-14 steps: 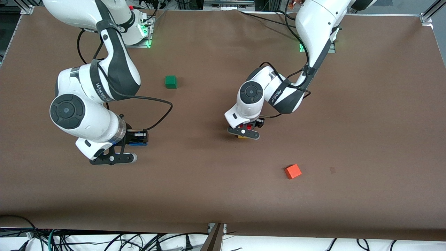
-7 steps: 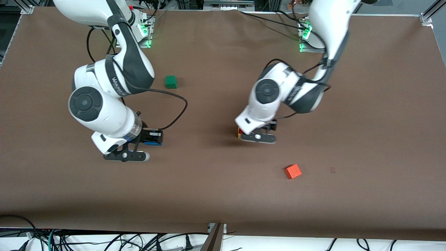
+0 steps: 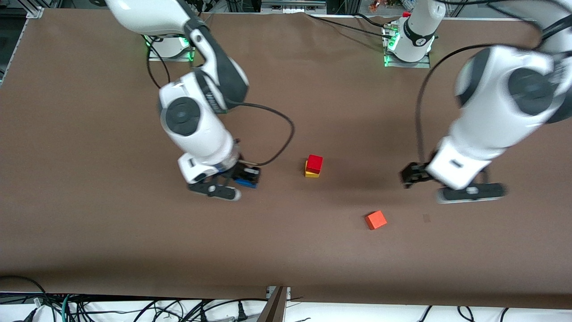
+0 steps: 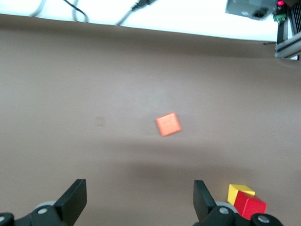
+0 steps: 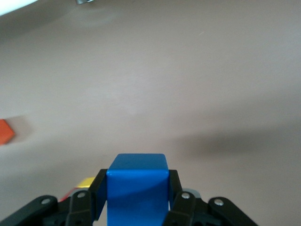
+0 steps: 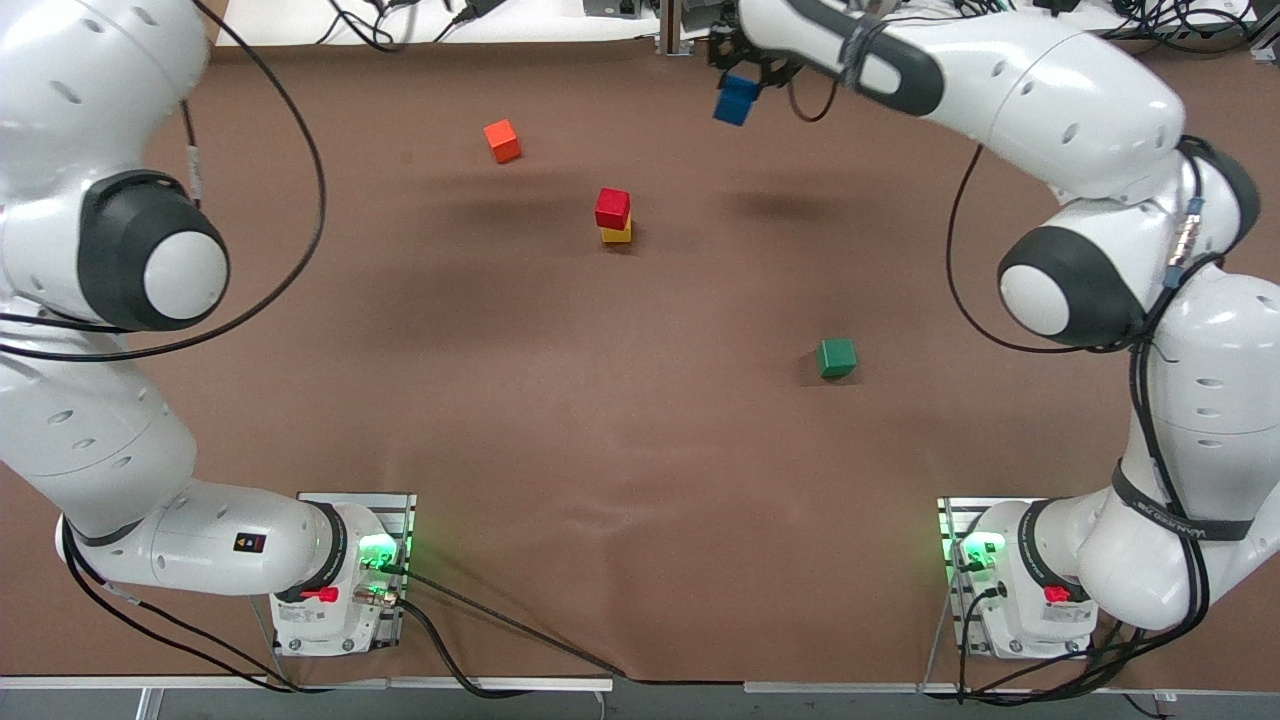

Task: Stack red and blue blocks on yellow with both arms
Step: 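Open the left gripper and withdraw while the right gripper carries blue over, then lower the blue block onto the red block with the right gripper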

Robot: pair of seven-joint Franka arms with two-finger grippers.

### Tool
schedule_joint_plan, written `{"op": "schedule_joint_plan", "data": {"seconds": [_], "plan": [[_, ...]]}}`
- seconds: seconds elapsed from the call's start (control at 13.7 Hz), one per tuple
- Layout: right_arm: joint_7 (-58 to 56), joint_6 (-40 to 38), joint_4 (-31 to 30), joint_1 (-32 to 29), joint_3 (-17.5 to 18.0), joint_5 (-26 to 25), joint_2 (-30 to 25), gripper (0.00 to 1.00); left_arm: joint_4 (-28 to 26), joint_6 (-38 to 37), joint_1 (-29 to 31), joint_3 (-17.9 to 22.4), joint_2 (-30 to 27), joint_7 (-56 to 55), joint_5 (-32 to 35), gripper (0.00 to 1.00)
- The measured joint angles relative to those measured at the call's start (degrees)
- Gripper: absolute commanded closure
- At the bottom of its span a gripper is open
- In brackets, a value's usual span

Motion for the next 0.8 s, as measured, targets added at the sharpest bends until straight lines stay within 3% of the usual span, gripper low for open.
{"op": "schedule_joint_plan", "data": {"seconds": [0.44,0.8], "plan": [[21.0,10.2,0.3,10.2,-0.6,-0.6,5.2,0.6,0.5,-9.4,9.4,0.2,-2.7,9.2,-0.1,0.0],[26.0,11.4,2.3,14.8,-2.0,-2.0,8.7,0.6,0.2,-14.6,12.3,0.2,-2.9,13.8,-0.1,0.0]]}}
